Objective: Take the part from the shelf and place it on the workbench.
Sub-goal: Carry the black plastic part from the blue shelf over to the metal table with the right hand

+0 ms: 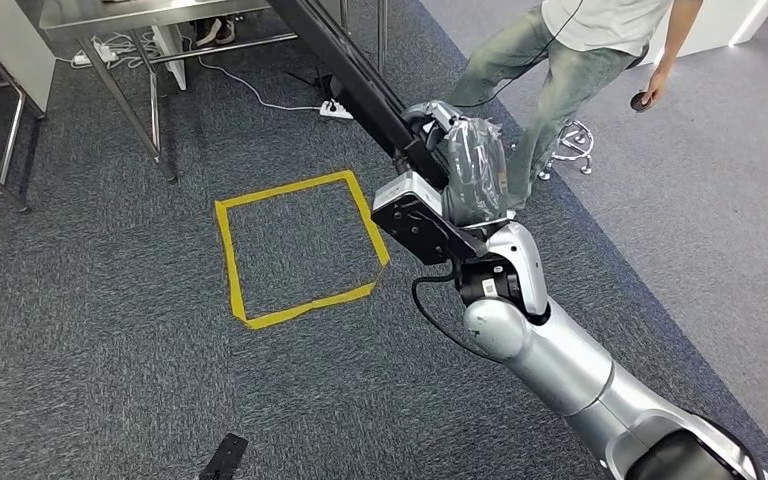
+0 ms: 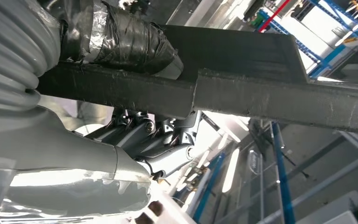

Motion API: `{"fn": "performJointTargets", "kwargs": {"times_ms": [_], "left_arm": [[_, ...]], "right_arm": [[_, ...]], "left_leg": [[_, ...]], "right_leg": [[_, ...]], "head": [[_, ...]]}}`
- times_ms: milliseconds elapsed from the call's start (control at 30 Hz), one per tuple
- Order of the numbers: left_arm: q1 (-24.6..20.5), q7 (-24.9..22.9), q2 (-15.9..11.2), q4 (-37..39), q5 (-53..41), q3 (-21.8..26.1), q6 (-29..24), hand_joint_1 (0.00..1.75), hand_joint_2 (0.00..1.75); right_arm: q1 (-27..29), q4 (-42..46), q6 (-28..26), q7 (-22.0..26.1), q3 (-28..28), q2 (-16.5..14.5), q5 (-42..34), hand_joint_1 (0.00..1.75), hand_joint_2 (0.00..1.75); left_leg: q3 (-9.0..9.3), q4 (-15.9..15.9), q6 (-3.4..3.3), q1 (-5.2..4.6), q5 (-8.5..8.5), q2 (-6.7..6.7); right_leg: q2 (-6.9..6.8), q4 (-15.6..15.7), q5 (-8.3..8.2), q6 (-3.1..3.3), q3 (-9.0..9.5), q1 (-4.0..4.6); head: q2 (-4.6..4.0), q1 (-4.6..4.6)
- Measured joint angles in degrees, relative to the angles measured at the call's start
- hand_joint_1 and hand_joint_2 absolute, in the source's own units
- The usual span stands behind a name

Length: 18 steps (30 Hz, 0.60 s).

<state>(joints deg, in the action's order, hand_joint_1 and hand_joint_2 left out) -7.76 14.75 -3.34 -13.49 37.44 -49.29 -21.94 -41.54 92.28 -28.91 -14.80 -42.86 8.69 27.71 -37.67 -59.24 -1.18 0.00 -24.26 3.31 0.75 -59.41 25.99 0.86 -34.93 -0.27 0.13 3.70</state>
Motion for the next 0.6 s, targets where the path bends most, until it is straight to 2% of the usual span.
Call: {"fn": "performJointTargets", "kwargs": {"times_ms": [67, 133, 167, 200, 233, 267, 333, 400, 500, 533, 600], "left_arm": [[0.0, 0.0, -0.1, 0.0, 0.0, 0.0, 0.0, 0.00, 1.75], [0.0, 0.0, 0.0, 0.0, 0.0, 0.0, 0.0, 0.00, 1.75], [0.0, 0.0, 0.0, 0.0, 0.0, 0.0, 0.0, 0.00, 1.75], [0.0, 0.0, 0.0, 0.0, 0.0, 0.0, 0.0, 0.00, 1.75], [0.1, 0.0, 0.0, 0.0, 0.1, 0.0, 0.0, 0.00, 1.75], [0.1, 0.0, 0.0, 0.0, 0.1, 0.0, 0.0, 0.00, 1.75], [0.1, 0.0, -0.1, 0.0, 0.1, 0.0, 0.0, 0.00, 1.75], [-0.1, 0.1, -0.1, 0.0, 0.1, 0.0, 0.0, 0.00, 1.75], [0.0, 0.2, 0.0, 0.0, 0.1, 0.0, 0.0, 0.00, 1.75], [0.0, 0.2, 0.0, 0.0, 0.1, 0.0, 0.0, 0.00, 1.75], [0.0, 0.2, -0.1, 0.0, 0.1, 0.0, 0.0, 0.00, 1.75]], "right_arm": [[-0.1, 0.0, 0.0, -0.1, 0.0, 0.0, 0.0, 1.75, 1.75], [-0.1, 0.0, 0.0, -0.1, 0.0, 0.0, 0.0, 1.75, 1.75], [0.0, 0.0, 0.0, -0.2, 0.0, 0.0, 0.0, 1.75, 1.75], [0.1, -0.1, 0.0, -0.2, 0.0, 0.0, 0.0, 1.75, 1.75], [0.2, -0.1, 0.0, -0.3, 0.0, 0.0, 0.0, 1.75, 1.75], [0.2, -0.1, 0.0, -0.3, 0.0, 0.0, 0.0, 1.75, 1.75], [0.1, -0.1, 0.0, -0.3, 0.0, 0.0, 0.0, 1.75, 1.75], [0.1, -0.1, 0.0, -0.4, 0.0, 0.0, 0.0, 1.75, 1.75], [0.0, 0.0, 0.0, -0.6, 0.0, 0.0, 0.0, 1.75, 1.75], [0.0, 0.0, 0.0, -0.6, 0.0, 0.0, 0.0, 1.75, 1.75], [0.0, 0.0, 0.0, -0.6, 0.0, 0.0, 0.1, 1.75, 1.75]], "left_leg": [[-1.35, -3.0, 0.62, 0.02, -1.86, -1.10], [-4.85, -10.1, 1.20, 0.36, -5.08, -2.27], [-6.62, -13.5, 1.42, 0.52, -6.14, -2.53], [-7.69, -15.4, 1.56, 0.64, -6.33, -2.68], [-7.67, -15.0, 1.65, 0.72, -5.47, -2.78], [-6.74, -13.0, 1.67, 0.77, -4.00, -2.86], [-2.72, -5.2, 1.52, 0.74, -0.76, -3.18], [-0.14, -0.3, 1.00, 0.50, 0.42, -3.28], [0.20, 0.4, -0.03, 0.38, 0.32, -3.01], [0.41, 0.6, -0.41, 0.43, 0.38, -2.97], [0.78, 1.0, -1.10, 0.52, 0.48, -2.96]], "right_leg": [[-0.29, 0.5, -0.27, 0.42, 0.48, -0.37], [-0.62, 0.5, -0.22, 0.62, 0.67, -0.32], [-0.77, 0.5, -0.16, 0.66, 0.68, -0.29], [-0.88, 0.4, -0.07, 0.65, 0.68, -0.28], [-0.94, 0.3, 0.01, 0.61, 0.70, -0.29], [-0.98, 0.3, 0.10, 0.53, 0.75, -0.30], [-1.02, 0.2, 0.37, 0.17, 0.85, -0.26], [-1.06, 0.1, 0.60, -0.33, 0.86, -0.07], [-1.12, 0.2, 0.84, -1.11, 0.95, -0.04], [-1.11, -0.4, 1.38, -1.34, 0.76, -0.11], [-1.02, -4.9, 4.07, -1.63, -1.32, -0.28]], "head": [[0.00, 0.24], [0.00, 0.44], [0.00, 0.44], [0.00, 0.44], [0.00, 0.45], [0.00, 0.45], [0.00, 0.45], [0.00, 0.40], [0.00, 0.37], [0.00, 0.34], [0.00, 0.23]]}}
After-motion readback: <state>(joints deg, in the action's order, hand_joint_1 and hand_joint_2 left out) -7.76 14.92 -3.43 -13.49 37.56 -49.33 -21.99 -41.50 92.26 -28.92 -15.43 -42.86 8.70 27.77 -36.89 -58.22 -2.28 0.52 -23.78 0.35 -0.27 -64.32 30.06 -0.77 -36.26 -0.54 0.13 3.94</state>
